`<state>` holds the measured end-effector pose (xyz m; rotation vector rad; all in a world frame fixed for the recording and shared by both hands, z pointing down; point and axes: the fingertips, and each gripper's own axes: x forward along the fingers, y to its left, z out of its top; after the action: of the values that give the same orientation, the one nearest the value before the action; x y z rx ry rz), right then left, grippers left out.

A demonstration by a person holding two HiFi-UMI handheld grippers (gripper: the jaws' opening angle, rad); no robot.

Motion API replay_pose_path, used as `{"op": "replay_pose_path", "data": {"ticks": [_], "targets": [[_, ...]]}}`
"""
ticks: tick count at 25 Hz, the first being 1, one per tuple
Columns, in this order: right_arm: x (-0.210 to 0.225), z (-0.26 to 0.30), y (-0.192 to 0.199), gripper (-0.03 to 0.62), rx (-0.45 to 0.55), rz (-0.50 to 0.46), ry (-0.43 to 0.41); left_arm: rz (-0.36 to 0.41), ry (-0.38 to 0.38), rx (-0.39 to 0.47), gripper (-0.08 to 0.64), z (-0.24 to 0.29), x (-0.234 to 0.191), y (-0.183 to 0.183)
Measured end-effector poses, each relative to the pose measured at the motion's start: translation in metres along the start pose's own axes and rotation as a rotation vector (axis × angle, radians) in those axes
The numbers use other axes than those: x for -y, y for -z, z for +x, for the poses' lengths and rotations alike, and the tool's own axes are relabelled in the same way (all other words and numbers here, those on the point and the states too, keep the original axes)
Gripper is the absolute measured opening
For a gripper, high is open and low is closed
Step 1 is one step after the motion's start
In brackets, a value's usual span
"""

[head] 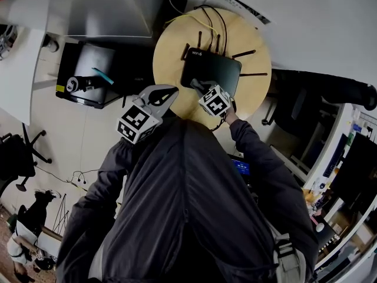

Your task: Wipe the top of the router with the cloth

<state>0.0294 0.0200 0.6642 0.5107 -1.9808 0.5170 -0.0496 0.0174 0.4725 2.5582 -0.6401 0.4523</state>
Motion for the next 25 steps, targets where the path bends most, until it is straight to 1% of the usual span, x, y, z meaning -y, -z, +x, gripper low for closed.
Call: {"op": "replay_pose_path", "data": {"ticks": [2, 5, 7, 9, 11, 15, 17, 20, 25], "targets": [[-0.001, 0.002, 0.002, 0.032, 0.001, 0.028, -0.009, 0.006, 0.005, -0.005, -0.008, 0.001, 0.001, 0.0], [0.0, 0.002, 0.001, 0.032, -0.017, 0.016, -0.038, 0.004, -0.003, -0.001, -0.009, 0.001, 0.001, -0.003], [0.004, 0.001, -0.001, 0.034, -0.004, 0.016, -0.05, 0.004, -0.007, -0.001, -0.009, 0.001, 0.001, -0.003], [0.023, -0.006, -0.008, 0.034, 0.047, 0.044, -0.019, 0.002, -0.011, 0.001, -0.009, 0.0, 0.001, -0.003], [0.055, -0.015, -0.017, 0.034, 0.082, 0.097, 0.032, -0.004, -0.014, 0.004, -0.009, -0.002, 0.0, -0.003], [0.119, -0.02, -0.014, 0.034, 0.044, 0.151, 0.138, 0.001, -0.012, 0.006, -0.009, -0.003, 0.004, -0.001], [0.14, -0.021, -0.008, 0.034, 0.028, 0.174, 0.177, 0.001, -0.02, 0.007, -0.009, -0.004, 0.004, -0.001], [0.158, -0.02, -0.003, 0.034, 0.004, 0.185, 0.214, -0.006, -0.019, 0.016, -0.009, -0.006, 0.004, 0.002], [0.162, -0.017, -0.002, 0.034, -0.021, 0.151, 0.212, -0.022, -0.049, 0.007, -0.009, -0.011, 0.001, 0.005]]}}
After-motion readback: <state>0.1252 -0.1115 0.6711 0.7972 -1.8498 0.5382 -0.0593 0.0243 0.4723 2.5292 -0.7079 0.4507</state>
